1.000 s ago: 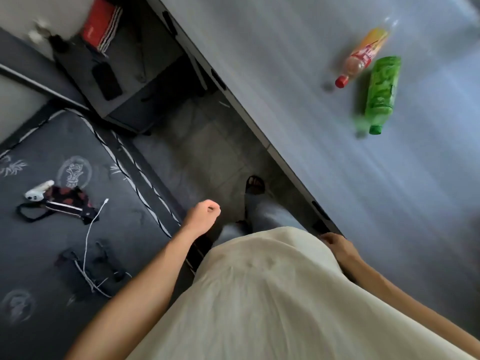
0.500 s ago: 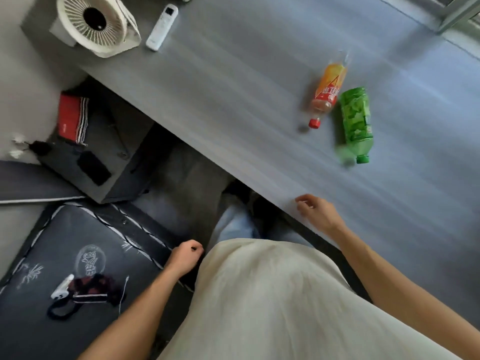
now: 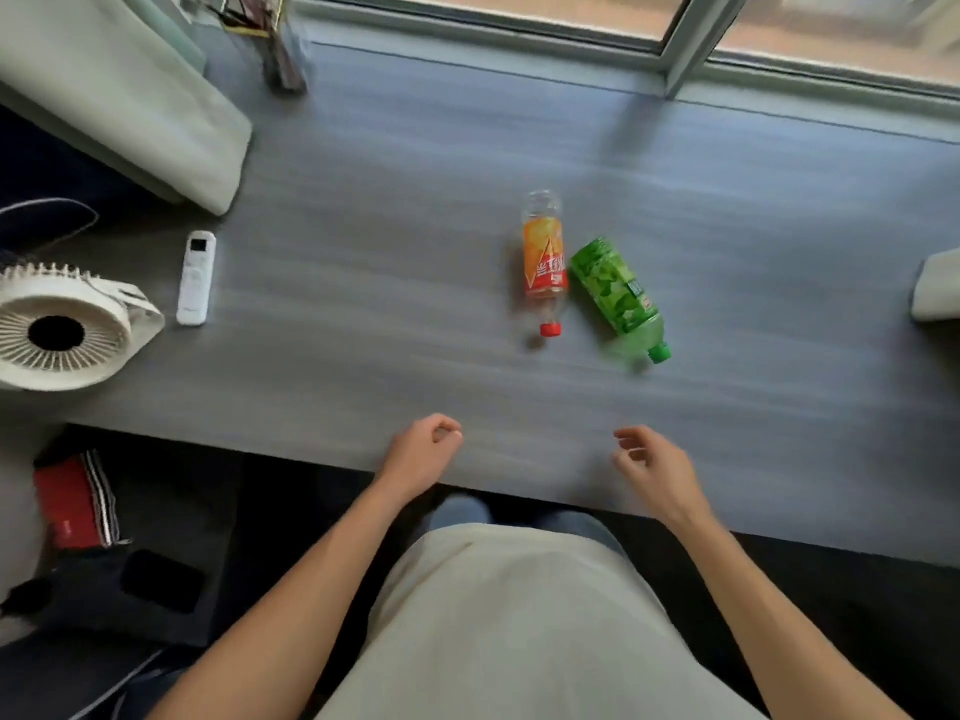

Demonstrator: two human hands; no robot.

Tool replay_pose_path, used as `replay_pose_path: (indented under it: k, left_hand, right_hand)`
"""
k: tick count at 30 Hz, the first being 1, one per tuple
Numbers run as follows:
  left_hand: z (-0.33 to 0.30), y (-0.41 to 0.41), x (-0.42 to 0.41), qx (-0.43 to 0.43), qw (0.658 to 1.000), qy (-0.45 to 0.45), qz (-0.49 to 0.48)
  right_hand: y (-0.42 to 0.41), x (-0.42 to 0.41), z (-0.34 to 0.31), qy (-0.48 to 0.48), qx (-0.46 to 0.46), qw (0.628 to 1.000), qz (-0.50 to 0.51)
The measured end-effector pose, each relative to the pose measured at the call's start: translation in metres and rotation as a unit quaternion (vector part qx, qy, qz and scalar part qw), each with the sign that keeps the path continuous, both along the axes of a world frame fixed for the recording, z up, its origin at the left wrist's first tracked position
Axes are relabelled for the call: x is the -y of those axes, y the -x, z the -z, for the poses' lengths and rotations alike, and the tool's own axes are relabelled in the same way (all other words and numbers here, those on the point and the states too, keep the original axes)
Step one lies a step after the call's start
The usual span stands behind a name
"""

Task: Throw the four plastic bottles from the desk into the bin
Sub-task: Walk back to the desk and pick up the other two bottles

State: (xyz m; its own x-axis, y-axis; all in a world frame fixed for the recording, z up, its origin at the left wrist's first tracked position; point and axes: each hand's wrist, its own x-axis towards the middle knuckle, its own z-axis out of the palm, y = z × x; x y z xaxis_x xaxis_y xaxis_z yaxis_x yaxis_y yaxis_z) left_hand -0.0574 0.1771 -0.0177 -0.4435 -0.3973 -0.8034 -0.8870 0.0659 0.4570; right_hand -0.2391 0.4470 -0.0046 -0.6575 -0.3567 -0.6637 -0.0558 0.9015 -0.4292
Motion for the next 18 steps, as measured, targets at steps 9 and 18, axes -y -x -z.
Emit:
replay_pose_path:
  k: [9, 18]
  left_hand:
    - [-0.007, 0.185, 0.038, -0.072, 0.996, 0.057, -0.022]
    - [0.031, 0.281, 0.03, -0.085, 0.983, 0.135, -0.095]
  right_hand:
    - [0.107, 0.095, -0.012, 0.051, -0.206, 0.975, 0.066]
    - [0.153, 0.14, 0.051, -0.018, -0.209, 0.977, 0.029]
